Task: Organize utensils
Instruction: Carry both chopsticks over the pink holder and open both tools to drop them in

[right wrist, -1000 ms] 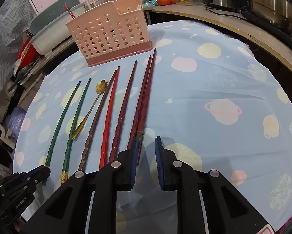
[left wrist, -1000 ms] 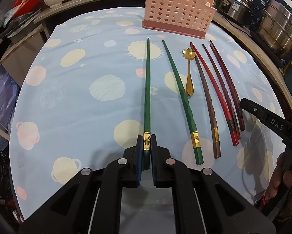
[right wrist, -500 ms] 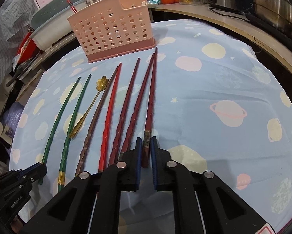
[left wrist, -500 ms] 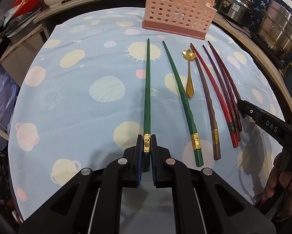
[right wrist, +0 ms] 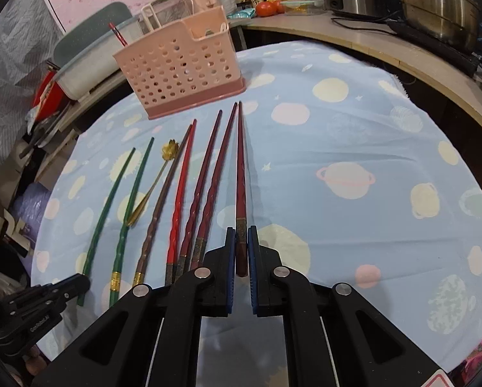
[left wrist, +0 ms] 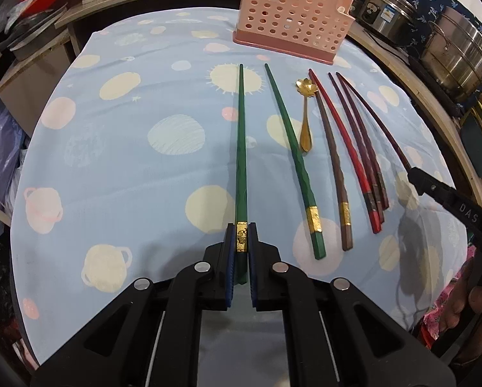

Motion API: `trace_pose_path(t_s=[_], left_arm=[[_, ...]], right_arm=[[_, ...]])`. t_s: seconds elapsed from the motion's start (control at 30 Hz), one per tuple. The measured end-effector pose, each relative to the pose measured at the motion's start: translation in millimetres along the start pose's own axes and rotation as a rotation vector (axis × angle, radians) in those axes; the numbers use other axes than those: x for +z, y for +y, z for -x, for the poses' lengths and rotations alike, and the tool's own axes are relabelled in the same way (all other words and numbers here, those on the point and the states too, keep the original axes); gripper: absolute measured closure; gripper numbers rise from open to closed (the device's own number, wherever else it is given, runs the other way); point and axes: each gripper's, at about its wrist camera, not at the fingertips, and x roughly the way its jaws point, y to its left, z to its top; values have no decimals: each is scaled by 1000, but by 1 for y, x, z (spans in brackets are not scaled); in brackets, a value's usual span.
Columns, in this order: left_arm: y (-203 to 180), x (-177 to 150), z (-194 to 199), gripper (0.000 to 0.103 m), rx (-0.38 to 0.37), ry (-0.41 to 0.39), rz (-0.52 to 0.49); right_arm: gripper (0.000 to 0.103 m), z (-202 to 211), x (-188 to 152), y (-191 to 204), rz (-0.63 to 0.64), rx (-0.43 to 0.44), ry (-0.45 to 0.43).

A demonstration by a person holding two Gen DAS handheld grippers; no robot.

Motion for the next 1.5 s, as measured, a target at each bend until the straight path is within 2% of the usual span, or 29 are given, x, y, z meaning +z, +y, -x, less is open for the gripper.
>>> trace_pose_path(t_s=[0.23,0.5,0.87,1.23,1.5], left_arm=[[-3,0,33,96,-19,-51,4],[-5,35,90,96,-40,-197,-1],[-20,124,138,96,-24,-382,-59],[-44,213,174,96,-40,-554,-84],[-60,282,196,96,-100,-673,-72]], right_arm=[[96,43,13,-1,-15,30,-90],[96,93,49,2,-24,62,-226],[96,133,130,10,13,76,-396],[96,132,205,24,15,100,-487],[96,127,271,45,8,109,-560]])
